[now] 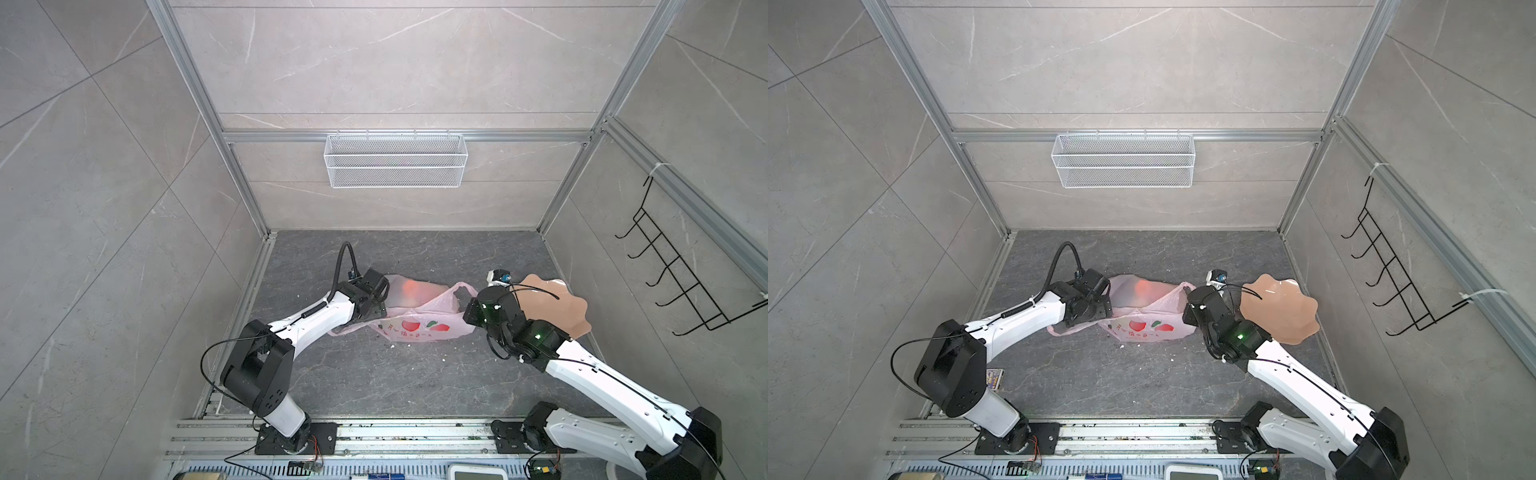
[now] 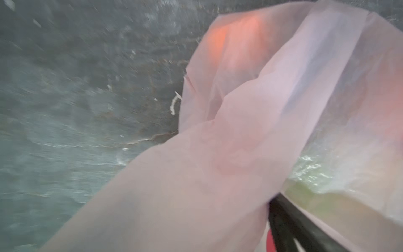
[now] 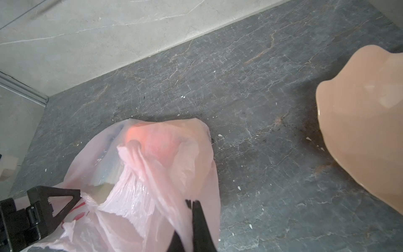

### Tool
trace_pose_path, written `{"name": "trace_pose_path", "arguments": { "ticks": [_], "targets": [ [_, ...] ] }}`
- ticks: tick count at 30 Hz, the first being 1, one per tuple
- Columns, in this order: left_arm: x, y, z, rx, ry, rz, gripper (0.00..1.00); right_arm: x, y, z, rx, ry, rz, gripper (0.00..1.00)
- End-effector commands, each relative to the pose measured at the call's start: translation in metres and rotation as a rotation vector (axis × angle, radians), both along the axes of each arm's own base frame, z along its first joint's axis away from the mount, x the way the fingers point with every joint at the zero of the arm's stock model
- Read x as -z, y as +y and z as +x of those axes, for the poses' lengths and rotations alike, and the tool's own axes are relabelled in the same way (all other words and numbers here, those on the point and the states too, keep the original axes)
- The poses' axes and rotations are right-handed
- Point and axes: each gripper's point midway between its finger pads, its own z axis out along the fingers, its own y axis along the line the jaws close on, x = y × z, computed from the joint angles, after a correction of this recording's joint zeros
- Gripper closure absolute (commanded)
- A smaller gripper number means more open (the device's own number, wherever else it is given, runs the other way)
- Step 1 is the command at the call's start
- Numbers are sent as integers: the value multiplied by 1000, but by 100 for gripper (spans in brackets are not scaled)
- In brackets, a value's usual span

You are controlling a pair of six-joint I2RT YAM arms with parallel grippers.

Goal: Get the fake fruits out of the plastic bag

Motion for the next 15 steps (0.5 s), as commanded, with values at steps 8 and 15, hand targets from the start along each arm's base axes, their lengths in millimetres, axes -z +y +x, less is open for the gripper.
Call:
{"name": "trace_pose_path", "arguments": {
  "ticks": [8, 15],
  "targets": [
    [-9, -44, 15, 107, -78, -248, 38, 1, 1, 13, 53, 60, 126, 100],
    [-18, -21, 22, 54, -156, -294, 76, 3, -14, 16, 71, 56, 140, 100]
  ]
}}
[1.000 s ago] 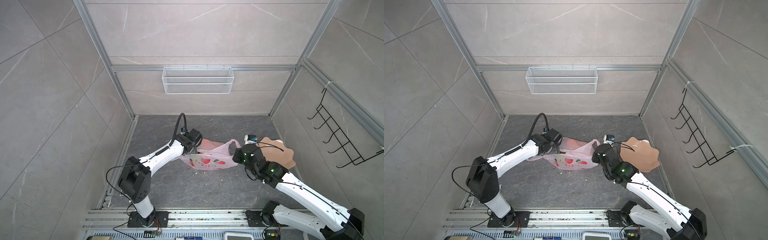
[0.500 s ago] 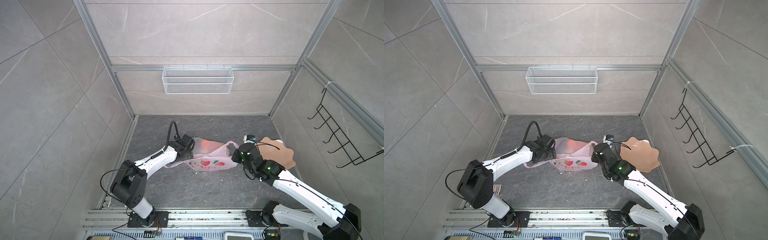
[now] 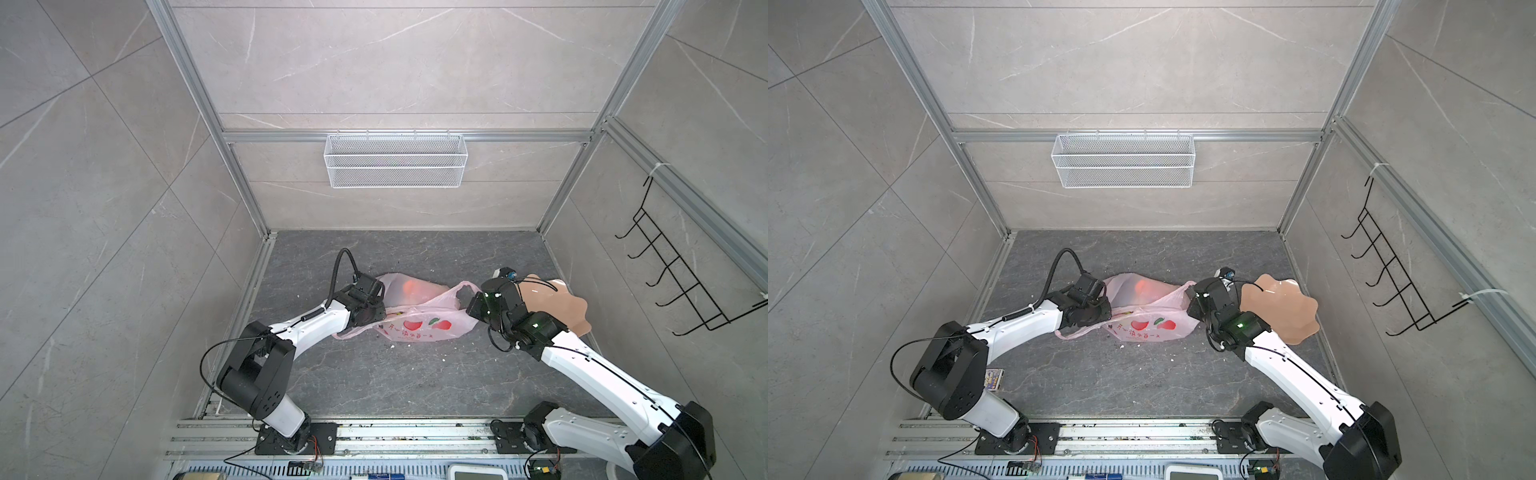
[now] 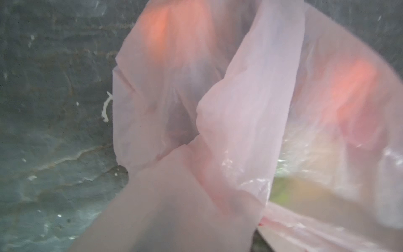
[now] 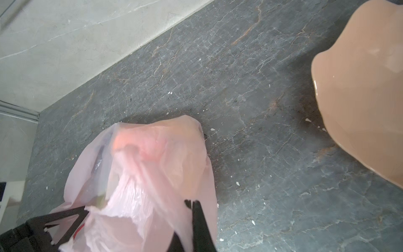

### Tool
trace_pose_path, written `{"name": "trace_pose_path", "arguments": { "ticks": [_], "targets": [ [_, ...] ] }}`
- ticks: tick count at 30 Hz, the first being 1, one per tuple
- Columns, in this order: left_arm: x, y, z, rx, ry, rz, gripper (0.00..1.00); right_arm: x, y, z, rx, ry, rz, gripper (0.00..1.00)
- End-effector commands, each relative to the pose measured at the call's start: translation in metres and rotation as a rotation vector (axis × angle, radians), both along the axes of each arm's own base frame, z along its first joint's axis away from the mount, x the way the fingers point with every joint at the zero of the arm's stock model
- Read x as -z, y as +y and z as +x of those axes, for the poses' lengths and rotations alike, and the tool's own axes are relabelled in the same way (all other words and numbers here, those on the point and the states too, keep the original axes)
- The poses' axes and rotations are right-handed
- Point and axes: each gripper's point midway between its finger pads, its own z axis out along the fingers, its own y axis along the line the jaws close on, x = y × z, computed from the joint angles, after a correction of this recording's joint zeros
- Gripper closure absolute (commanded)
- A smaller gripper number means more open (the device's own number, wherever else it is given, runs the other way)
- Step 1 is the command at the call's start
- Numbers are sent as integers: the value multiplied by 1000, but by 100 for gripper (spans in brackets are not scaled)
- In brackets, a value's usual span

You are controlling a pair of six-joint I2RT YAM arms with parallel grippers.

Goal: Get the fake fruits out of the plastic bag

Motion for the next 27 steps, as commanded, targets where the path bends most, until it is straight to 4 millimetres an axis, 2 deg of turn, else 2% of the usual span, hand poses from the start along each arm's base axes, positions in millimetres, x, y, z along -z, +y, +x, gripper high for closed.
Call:
{"name": "trace_pose_path", "arguments": {
  "ticks": [1, 3, 7, 11, 13, 16, 20, 22, 25, 27],
  "targets": [
    [-27, 11, 17, -39, -101, -88, 80, -7, 2, -1, -17, -29, 33, 100],
    [-34, 14, 20, -43, -131, -101, 87, 1, 3, -5, -36, -22, 35, 100],
    [-53, 9, 28, -20, -196, -131, 92, 29, -2, -16, -40, 22, 22, 100],
    [-77, 11, 36, -20, -279, -190, 96, 59, -26, -25, 54, 96, -54, 100],
    [-86, 11, 39, -16, -303, -225, 98, 67, -34, -26, 92, 134, -51, 100],
    [-100, 0, 43, 59, -329, -255, 98, 63, -31, -19, 97, 138, -18, 100],
    [-98, -12, 41, 151, -305, -211, 98, 31, -5, -2, -57, 82, -18, 100],
    [-97, -14, 39, 181, -304, -175, 97, 13, -1, 1, -114, 56, -71, 86],
    [-97, -11, 37, 197, -309, -114, 96, -11, -14, -2, -126, 40, -189, 52],
    [-97, -8, 38, 197, -317, -92, 96, -23, -26, -6, -117, 49, -273, 39]
  ]
}}
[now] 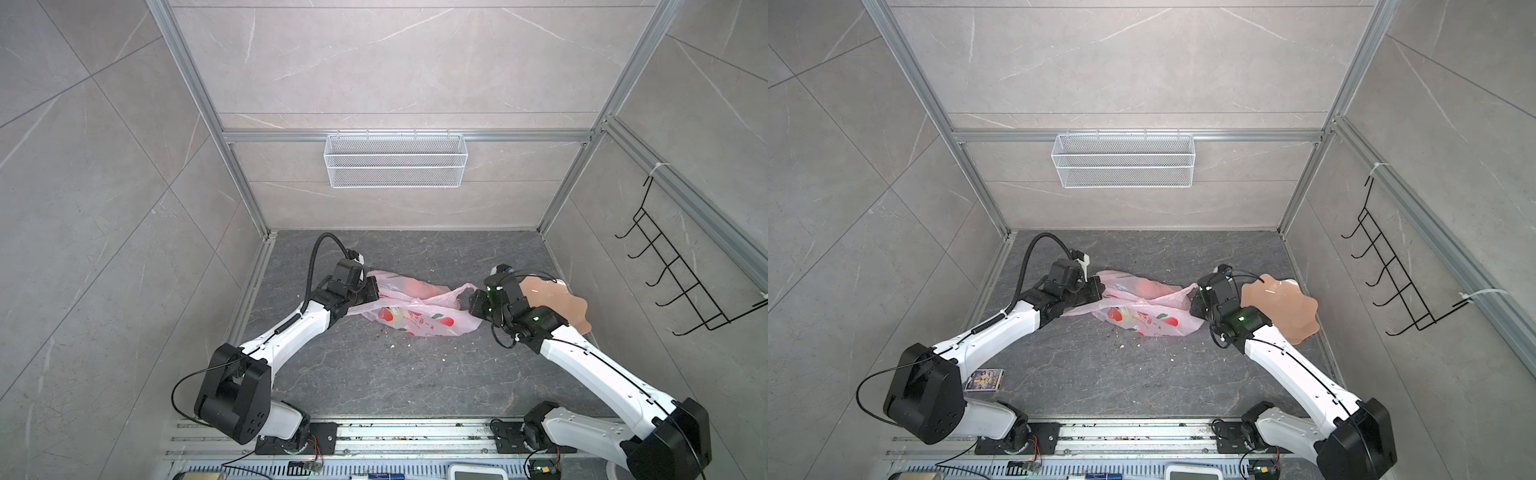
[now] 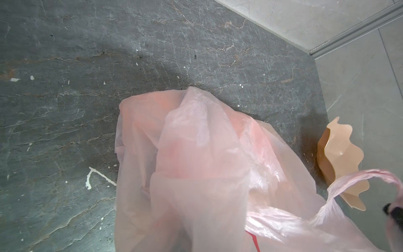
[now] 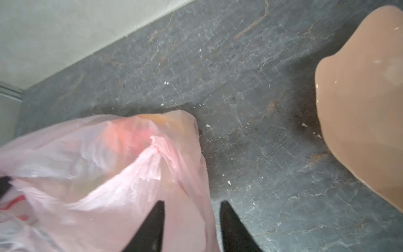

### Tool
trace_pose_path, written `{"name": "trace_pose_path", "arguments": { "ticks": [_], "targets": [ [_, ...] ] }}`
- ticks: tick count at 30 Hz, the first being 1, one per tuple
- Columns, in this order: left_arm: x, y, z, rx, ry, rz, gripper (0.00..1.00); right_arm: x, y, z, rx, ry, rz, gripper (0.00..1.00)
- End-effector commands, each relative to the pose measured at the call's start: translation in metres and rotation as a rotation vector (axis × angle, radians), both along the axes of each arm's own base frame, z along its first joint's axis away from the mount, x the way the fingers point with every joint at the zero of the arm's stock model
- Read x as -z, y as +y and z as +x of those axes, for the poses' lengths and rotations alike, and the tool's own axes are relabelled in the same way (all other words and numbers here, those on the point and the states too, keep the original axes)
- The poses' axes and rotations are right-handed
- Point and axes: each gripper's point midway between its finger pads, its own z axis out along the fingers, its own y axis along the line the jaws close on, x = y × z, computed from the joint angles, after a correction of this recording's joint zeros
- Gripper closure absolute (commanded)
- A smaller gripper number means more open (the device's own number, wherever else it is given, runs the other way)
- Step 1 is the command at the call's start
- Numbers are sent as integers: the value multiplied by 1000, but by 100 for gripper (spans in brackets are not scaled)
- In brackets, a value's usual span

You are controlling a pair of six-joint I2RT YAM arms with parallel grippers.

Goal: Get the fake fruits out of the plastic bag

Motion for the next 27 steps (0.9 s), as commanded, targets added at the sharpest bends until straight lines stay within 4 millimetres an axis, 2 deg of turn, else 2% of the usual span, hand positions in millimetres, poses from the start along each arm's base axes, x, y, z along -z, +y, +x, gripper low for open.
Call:
{"name": "trace_pose_path", "arguments": {
  "ticks": [1, 3, 5, 7, 9, 13, 16, 19, 24, 27],
  "targets": [
    [-13, 3, 4, 25, -59, 72, 95, -21, -29, -14, -7, 25, -207, 34],
    [-15, 3, 5, 31, -71, 80, 95, -35, -38, -19, -14, 32, -280, 28],
    [-17, 2, 7, 40, -78, 87, 95, -53, -38, -21, -47, 21, -327, 23],
    [-19, -1, 8, 55, -90, 93, 94, -65, -18, -22, -157, -7, -354, 22],
    [-22, -4, 10, 69, -103, 99, 94, -67, 6, -21, -258, -10, -398, 22],
    [-28, -12, 9, 99, -127, 100, 93, -38, 46, -9, -424, 101, -427, 20],
    [-31, -14, 7, 110, -141, 98, 92, -18, 66, -1, -524, 160, -447, 19],
    [-31, -16, 5, 119, -142, 100, 90, -3, 76, 4, -580, 198, -462, 17],
    [-25, -12, 5, 99, -125, 113, 89, 11, 98, -14, -701, 226, -442, 16],
    [-22, -12, 5, 93, -115, 116, 88, 19, 95, -23, -698, 234, -434, 13]
  ]
}}
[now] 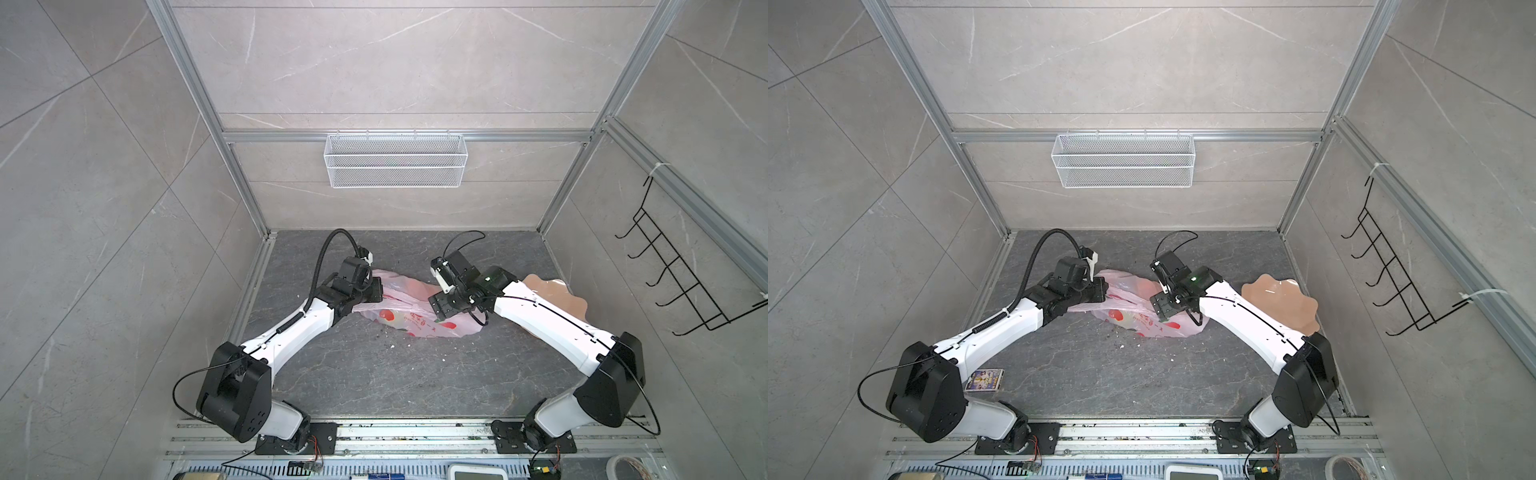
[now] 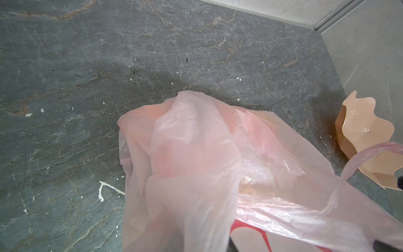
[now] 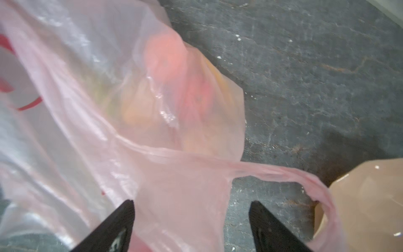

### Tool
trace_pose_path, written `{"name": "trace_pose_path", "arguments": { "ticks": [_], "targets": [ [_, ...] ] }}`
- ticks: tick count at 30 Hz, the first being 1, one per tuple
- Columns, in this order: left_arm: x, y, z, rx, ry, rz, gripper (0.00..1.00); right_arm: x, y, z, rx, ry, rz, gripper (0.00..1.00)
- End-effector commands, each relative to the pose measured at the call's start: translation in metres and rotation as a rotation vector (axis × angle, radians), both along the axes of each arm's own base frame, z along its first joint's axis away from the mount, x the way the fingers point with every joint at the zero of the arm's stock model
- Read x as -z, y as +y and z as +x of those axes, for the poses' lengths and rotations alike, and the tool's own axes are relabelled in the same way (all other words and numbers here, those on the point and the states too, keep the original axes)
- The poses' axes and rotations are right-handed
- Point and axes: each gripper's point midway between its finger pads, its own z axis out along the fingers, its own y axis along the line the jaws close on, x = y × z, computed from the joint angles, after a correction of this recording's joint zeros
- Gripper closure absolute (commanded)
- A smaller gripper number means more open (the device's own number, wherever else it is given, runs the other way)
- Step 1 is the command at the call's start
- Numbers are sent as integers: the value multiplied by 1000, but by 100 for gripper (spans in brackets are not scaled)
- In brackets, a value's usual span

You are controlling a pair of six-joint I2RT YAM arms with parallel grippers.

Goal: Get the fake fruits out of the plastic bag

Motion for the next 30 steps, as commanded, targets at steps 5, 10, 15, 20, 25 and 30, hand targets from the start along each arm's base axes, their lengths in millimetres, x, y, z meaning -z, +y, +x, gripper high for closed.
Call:
{"name": "trace_pose_path", "arguments": {
  "ticks": [5, 10, 15, 20, 25, 30],
  "targets": [
    [-15, -6, 4, 17, -45, -20, 86, 24, -10, -13, 11, 14, -83, 3],
    [-14, -8, 2, 30, -37, -32, 85, 28, -3, -7, 17, -17, -103, 3],
    [-10, -8, -1, 32, -31, -32, 85, 30, -3, 4, 39, -61, -178, 11],
    [-9, -8, -4, 37, -28, -38, 84, 37, -8, 18, 99, -110, -247, 25],
    [-1, -6, -8, 40, -11, -26, 76, 20, 2, 28, 159, -172, -132, 57],
    [9, 5, -17, 0, -3, 29, 49, 5, 9, 39, 264, -132, 104, 79]
  ]
}}
